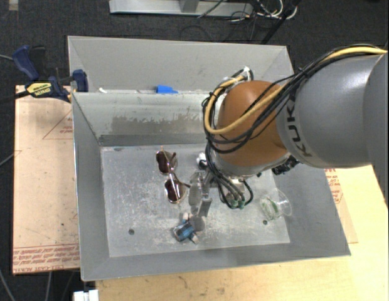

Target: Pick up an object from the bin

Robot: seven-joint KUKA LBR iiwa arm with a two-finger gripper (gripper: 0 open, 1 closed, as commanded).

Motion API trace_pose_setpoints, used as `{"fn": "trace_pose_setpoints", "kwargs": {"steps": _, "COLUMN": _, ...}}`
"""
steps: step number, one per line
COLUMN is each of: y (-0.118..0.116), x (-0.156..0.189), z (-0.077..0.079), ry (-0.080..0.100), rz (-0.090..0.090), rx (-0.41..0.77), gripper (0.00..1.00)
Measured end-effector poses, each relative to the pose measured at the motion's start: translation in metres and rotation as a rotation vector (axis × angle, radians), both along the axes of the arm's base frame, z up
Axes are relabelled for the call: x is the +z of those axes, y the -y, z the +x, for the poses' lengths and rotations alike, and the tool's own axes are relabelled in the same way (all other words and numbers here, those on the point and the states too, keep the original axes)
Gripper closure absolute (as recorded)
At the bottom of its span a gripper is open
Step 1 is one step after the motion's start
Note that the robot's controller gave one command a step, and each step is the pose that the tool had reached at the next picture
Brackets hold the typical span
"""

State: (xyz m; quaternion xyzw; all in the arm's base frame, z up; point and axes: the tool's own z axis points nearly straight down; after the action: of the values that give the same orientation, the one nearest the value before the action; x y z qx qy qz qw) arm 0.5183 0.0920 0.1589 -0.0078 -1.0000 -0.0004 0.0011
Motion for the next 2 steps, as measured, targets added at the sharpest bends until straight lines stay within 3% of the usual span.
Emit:
{"fn": "trace_pose_setpoints", "kwargs": {"steps": 1, "y": -0.008, "x": 0.001, "z": -0.006, "ry": 0.003, "rz": 0.001, "rx": 0.002, "gripper": 0.00}}
{"fn": "trace_pose_setpoints", "kwargs": {"steps": 2, "y": -0.012, "x": -0.013, "z": -0.011, "ry": 0.003, "rz": 0.001, "rx": 0.003, "gripper": 0.00}}
